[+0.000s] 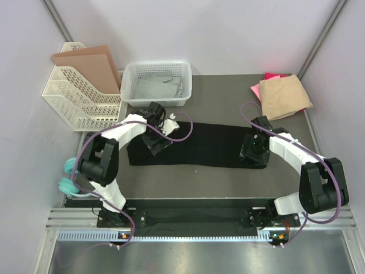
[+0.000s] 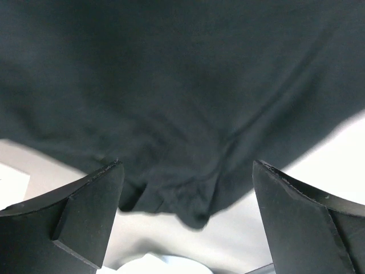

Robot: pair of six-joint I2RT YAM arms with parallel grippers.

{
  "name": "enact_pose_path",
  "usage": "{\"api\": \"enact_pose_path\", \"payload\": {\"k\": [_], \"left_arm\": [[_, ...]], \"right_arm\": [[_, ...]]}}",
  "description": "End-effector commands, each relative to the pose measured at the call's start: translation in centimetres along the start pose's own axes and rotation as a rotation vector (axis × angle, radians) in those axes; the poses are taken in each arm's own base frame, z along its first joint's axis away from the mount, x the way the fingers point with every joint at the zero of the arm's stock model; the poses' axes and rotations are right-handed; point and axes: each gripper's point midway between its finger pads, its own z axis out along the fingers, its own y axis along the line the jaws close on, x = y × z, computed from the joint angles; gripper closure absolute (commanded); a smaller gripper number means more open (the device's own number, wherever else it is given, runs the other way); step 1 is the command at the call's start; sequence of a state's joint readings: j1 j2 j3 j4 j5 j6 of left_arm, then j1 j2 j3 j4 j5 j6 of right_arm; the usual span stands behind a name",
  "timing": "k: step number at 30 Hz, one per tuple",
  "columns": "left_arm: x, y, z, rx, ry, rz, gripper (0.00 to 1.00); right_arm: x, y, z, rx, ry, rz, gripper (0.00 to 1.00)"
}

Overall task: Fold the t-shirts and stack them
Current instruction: Fold the other side of the tshirt into a rectangle

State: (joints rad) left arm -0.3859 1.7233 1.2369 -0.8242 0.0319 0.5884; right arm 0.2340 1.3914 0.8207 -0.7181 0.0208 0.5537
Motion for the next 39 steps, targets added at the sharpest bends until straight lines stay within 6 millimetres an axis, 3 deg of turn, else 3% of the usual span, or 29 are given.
{"api": "enact_pose_path", "payload": {"k": [1,10,14,29,31,36,37,39], "left_arm": [[1.3,1.2,2.2,-0.061,0.065,-0.024,0.01],[4.0,2.2,3.4,-0.138,0.178,0.019,0.01],[5.9,1.5,4.3,-0.118,0.213,0.037,0.01],[7.9,-0.7,4.7,-0.058,0.221,0.040,0.01],[8.2,-0.7,4.5,-0.060,0.222,0.040,0.01],[7.8,-0.5,3.5,-0.078,0.193,0.037,0.01],[7.5,-0.4,3.3,-0.078,0.184,0.038,0.01],[7.2,-0.3,3.1,-0.081,0.175,0.034,0.01]], "right_arm": [[-1.9,0.6,-0.2,0.007,-0.059,0.001,0.33],[-2.4,-0.8,0.8,0.077,-0.054,0.007,0.34],[-3.5,-3.4,0.6,0.149,-0.069,0.058,0.34],[-6.9,-9.5,0.8,0.373,-0.112,0.173,0.35],[-7.3,-9.3,0.3,0.365,-0.132,0.196,0.36],[-9.3,-6.8,-5.8,0.285,-0.318,0.185,0.37],[-9.3,-5.9,-6.6,0.259,-0.336,0.169,0.38],[-8.0,-1.4,-7.3,0.111,-0.315,0.068,0.36]]}}
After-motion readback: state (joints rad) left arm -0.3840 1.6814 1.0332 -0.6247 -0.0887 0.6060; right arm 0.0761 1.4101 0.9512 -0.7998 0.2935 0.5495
